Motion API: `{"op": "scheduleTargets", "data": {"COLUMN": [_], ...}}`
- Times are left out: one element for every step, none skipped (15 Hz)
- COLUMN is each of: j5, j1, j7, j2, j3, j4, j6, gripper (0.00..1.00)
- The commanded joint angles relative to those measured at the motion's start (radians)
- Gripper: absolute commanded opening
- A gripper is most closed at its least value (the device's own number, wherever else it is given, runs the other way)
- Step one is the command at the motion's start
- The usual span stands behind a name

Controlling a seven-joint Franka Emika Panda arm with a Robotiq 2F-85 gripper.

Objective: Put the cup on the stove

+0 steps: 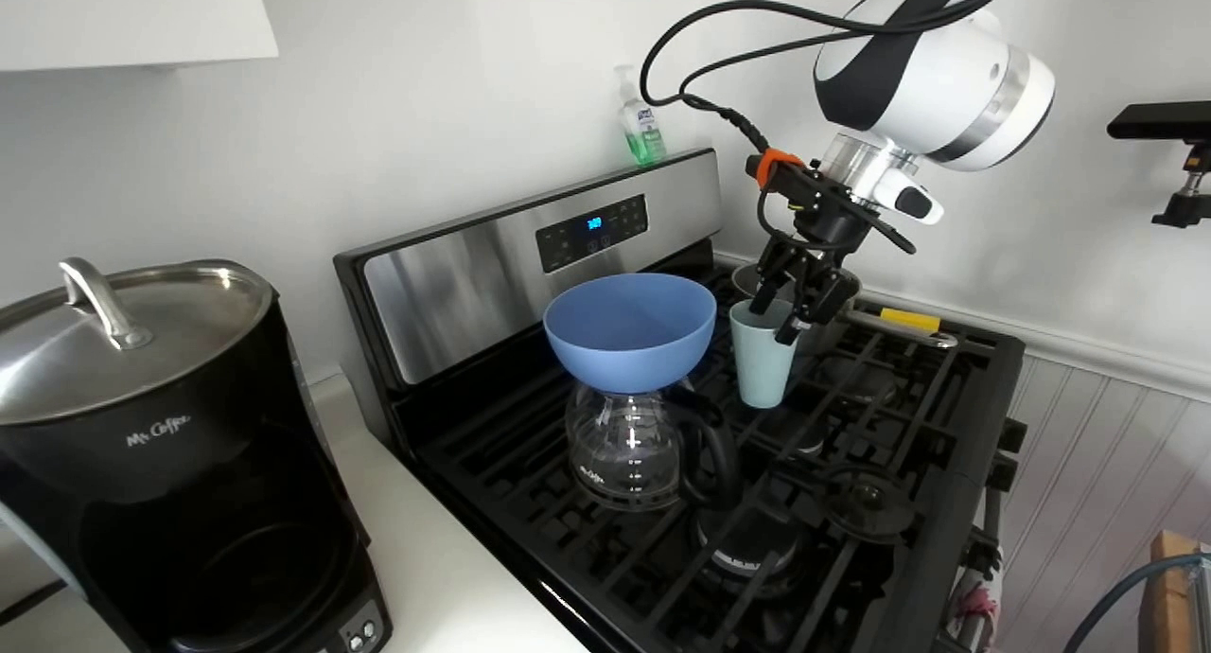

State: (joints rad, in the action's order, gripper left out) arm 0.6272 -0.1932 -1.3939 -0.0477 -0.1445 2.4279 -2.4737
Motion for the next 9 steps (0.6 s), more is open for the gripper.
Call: {"op": "scheduleTargets", "data": {"j5": [0.005,0.014,0.036,0.039,0.054,0.074,0.113,0.129,0.141], "j1": [0.006,0.005,0.005,0.004,0.002,0.002,0.004,0.002,0.001], "j7": [0.015,0.030,0.066,0.084,0.114,0.152,0.208,0.259,0.307], "j2": [-0.057,-0.080,-0.113,-0.141,-0.179,-0.220,-0.261,-0.306,-0.331], "j3": [-0.010,-0.013,-0.018,-0.021,-0.027,-0.036,-0.047,-0.056,-0.063], "j4": [0.013,0.020,0.029,0.038,0.051,0.062,0.073,0.085,0.083], "j6": [0.012,0.024,0.048,0.061,0.076,0.093,0.108,0.131,0.159], "gripper": [1.00,1.00,1.00,1.00,1.00,1.00,1.00,1.00,1.00]}}
